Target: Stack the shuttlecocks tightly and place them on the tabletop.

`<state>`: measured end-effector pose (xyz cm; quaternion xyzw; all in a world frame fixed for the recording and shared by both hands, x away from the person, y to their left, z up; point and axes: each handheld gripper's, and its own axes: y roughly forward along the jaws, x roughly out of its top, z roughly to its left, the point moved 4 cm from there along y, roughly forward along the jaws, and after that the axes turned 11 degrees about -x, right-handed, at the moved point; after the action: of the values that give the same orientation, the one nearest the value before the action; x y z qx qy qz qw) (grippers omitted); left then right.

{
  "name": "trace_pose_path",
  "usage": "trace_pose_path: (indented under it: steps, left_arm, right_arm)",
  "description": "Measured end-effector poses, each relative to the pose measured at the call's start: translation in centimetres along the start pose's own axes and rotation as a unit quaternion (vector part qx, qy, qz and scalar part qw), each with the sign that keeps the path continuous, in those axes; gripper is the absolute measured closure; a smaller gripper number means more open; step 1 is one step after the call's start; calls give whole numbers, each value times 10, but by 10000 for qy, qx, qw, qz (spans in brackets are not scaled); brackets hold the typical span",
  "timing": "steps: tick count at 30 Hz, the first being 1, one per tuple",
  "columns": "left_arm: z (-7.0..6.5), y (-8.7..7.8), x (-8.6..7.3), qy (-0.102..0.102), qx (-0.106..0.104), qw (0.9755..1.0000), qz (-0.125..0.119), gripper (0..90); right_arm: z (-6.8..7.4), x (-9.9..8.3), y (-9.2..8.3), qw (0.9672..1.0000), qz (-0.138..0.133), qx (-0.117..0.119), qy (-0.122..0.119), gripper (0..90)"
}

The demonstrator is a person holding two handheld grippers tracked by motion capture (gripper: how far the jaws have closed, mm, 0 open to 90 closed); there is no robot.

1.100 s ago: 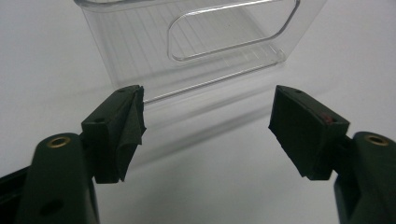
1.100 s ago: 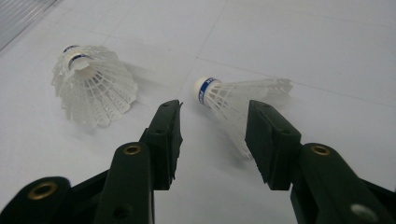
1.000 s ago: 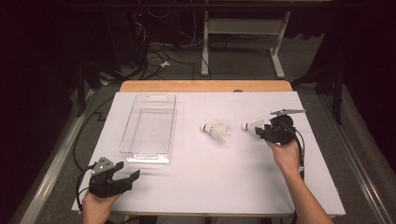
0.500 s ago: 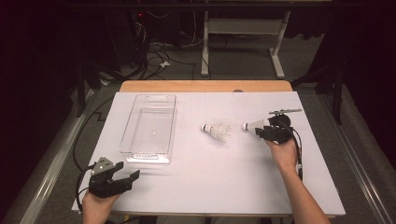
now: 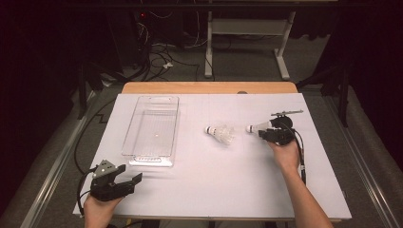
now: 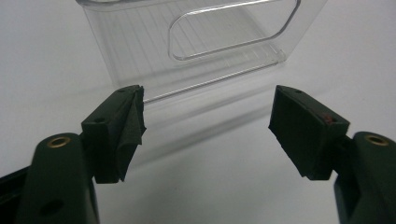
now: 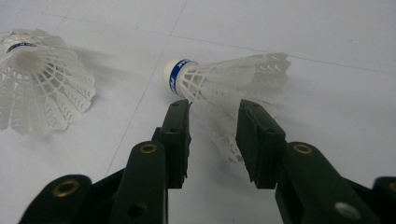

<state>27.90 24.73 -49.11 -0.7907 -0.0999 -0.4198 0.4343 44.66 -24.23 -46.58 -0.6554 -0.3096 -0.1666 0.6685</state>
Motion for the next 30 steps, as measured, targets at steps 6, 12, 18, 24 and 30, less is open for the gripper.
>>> trace_pose_path:
  steps: [6,12,18,24,30]
  left_arm:
    - [0,0,0,3,-4,10000,3,274]
    - [0,0,0,3,-8,10000,5,274]
    - [0,0,0,3,-10,10000,7,274]
    - [0,0,0,2,-7,10000,6,274]
    - [0,0,0,11,1,10000,8,274]
  right_arm:
    - [2,0,2,10000,2,51,-27,698]
    - [3,0,4,9999,27,92,-39,745]
    - [4,1,4,9998,34,139,-104,794]
    - [5,2,3,9996,39,207,-161,851]
    - [7,1,3,9992,47,327,-222,896]
